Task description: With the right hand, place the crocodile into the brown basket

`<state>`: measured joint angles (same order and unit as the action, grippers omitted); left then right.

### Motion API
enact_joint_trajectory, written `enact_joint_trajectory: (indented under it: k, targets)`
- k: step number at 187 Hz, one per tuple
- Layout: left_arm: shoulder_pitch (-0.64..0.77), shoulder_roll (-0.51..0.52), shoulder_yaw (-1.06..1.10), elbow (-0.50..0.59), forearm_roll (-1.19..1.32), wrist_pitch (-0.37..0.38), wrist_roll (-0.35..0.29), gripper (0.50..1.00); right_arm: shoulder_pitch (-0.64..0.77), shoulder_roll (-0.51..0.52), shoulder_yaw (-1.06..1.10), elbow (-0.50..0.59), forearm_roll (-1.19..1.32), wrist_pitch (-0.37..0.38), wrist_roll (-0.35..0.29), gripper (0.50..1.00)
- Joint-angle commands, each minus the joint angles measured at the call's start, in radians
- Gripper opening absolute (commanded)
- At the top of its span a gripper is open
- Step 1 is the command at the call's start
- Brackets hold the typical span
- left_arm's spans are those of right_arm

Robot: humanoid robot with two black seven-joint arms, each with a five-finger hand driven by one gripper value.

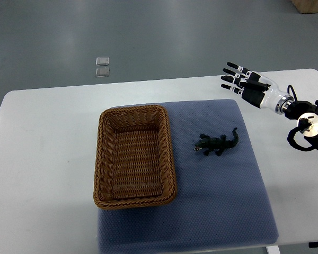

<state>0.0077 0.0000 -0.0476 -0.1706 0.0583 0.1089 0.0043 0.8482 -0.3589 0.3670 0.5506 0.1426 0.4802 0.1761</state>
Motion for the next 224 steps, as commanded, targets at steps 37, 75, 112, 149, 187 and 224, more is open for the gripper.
enact_joint_trajectory:
  k: [37,75,112,149,187,224]
  targets:
    - [0.0,0.0,-0.001,0.005,-0.002,0.011,0.0,1.0,-0.001,0.0,0.003,0.002,0.002,0.008,0.0,0.932]
    - [0.0,0.0,0.002,0.005,-0.002,0.002,0.0,1.0,-0.001,0.006,0.001,0.0,-0.009,0.005,0.002,0.932]
    - [0.0,0.0,0.002,0.005,-0.002,0.002,0.0,1.0,0.006,-0.005,0.001,0.0,-0.09,0.017,0.003,0.932]
    - [0.0,0.0,0.002,0.006,-0.002,0.002,0.0,1.0,0.012,-0.006,0.001,0.0,-0.238,0.043,0.045,0.93]
    - [0.0,0.0,0.0,0.005,-0.002,0.002,0.0,1.0,0.035,-0.002,0.0,0.002,-0.426,0.047,0.091,0.93]
    - [0.0,0.0,0.0,0.005,-0.002,0.002,0.0,1.0,0.084,-0.011,-0.003,0.003,-0.712,0.067,0.198,0.928]
